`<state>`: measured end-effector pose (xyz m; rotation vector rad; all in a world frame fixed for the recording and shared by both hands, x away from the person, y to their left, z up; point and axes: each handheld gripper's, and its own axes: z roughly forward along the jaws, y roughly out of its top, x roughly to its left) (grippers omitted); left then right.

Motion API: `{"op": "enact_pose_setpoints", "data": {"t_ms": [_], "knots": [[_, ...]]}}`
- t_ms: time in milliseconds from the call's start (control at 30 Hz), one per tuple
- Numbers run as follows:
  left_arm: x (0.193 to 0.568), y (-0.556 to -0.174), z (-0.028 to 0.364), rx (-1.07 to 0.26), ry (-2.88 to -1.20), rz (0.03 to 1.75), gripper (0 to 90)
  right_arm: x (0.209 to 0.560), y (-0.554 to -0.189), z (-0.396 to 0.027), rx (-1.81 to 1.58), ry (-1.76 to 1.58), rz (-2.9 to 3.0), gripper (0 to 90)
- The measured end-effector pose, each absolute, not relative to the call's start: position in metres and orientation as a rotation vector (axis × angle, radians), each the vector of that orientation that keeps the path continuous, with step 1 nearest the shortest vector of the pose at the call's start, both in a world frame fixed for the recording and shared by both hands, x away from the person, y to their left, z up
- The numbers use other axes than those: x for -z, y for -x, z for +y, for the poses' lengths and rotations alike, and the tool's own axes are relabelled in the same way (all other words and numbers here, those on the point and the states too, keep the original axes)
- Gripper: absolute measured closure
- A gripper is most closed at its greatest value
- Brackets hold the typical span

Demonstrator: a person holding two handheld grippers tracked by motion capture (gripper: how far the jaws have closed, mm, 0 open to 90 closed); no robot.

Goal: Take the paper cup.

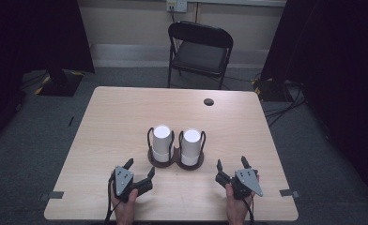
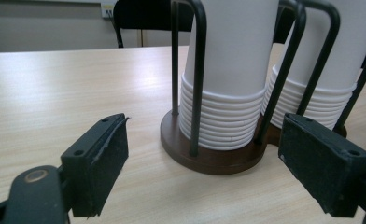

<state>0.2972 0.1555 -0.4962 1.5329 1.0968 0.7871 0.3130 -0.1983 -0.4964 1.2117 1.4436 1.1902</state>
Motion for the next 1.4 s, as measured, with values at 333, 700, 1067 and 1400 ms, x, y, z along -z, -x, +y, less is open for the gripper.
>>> {"op": "enact_pose_setpoints", "data": {"t_ms": [333, 700, 1067, 1400], "knots": [[0.496, -0.299, 0.154, -0.775, -1.568, 1.101, 19.5, 0.496, -0.313, -0.201, -1.203, -1.237, 1.447, 12.9], [0.494, -0.297, 0.157, -0.707, -1.591, 1.071, 15.8, 0.496, -0.314, -0.198, -1.178, -1.222, 1.48, 12.9], [0.486, -0.298, 0.155, -0.623, -1.575, 1.045, 19.6, 0.496, -0.311, -0.2, -1.208, -1.223, 1.472, 13.4], [0.469, -0.302, 0.145, -0.668, -1.565, 0.985, 26.4, 0.496, -0.31, -0.2, -1.225, -1.203, 1.48, 18.3]]}}
